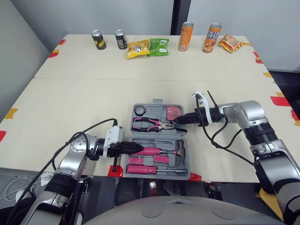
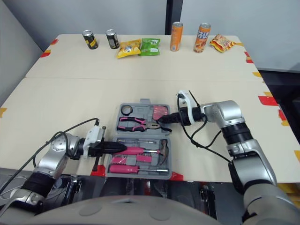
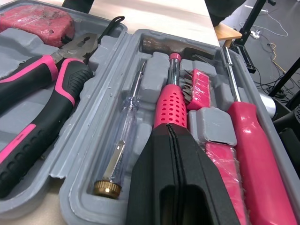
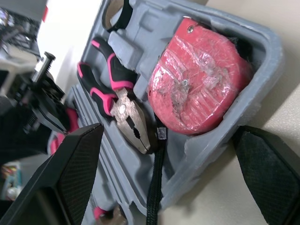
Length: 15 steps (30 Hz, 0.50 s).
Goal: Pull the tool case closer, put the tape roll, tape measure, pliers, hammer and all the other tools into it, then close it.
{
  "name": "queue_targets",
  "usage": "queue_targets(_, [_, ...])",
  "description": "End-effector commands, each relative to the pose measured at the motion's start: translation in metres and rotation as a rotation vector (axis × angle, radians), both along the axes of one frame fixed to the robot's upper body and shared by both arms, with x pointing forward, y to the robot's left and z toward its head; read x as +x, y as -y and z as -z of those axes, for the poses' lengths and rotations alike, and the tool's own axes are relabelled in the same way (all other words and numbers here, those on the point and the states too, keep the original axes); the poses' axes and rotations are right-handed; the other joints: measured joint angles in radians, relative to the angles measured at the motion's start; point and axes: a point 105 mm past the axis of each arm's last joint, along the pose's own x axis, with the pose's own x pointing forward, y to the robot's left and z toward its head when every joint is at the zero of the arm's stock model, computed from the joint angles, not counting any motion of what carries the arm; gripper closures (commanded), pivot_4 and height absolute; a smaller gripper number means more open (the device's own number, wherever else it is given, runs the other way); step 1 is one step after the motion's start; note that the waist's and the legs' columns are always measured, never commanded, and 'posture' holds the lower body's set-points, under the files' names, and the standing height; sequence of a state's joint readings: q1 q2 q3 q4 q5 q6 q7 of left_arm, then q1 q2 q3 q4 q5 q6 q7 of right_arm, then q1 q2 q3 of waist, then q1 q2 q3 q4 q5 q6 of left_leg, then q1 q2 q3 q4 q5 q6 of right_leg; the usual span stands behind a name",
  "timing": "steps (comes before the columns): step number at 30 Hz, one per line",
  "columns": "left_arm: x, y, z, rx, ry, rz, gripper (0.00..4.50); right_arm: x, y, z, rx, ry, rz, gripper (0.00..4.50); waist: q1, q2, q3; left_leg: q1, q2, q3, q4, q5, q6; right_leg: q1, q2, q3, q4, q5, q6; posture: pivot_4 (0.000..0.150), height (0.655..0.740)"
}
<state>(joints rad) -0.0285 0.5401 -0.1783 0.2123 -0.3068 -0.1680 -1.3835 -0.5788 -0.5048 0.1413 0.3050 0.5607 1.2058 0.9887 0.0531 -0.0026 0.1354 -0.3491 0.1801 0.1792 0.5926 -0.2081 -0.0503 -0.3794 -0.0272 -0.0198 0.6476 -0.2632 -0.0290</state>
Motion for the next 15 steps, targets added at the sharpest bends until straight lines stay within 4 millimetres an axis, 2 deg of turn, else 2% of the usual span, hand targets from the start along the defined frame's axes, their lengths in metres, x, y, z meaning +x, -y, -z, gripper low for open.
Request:
queue_targets(1, [-0.017, 0.007, 0.014, 0.05, -0.059, 0.026, 4.47, -0.004, -0.016, -0.014, 0.12, -0.02, -0.031, 0.0, -0.002, 0.001, 0.001, -0.001, 0.0, 0.0, 0.0, 0.0, 0.0, -0.001, 0.0, 0.0, 0.0, 0.0, 0.0, 0.15, 0.74])
queue_targets(9, [-0.031, 0.015, -0.002, 0.015, -0.036, 0.02, 4.47, -0.004, -0.02, -0.029, 0.222, -0.02, -0.015, 0.0, 0.007, 0.002, 0.004, -0.003, 0.0, 0.0, -0.001, 0.0, -0.001, -0.002, 0.0, 0.0, -0.003, -0.001, -0.001, 0.15, 0.74])
queue_targets(15, [-0.039, 0.013, -0.012, 0.016, -0.024, -0.005, 4.47, -0.009, -0.018, -0.037, 0.255, -0.015, -0.015, 0.0, 0.015, 0.002, 0.006, -0.002, 0.0, 0.0, -0.002, 0.0, -0.002, -0.003, 0.0, -0.001, -0.003, -0.001, -0.001, 0.15, 0.74])
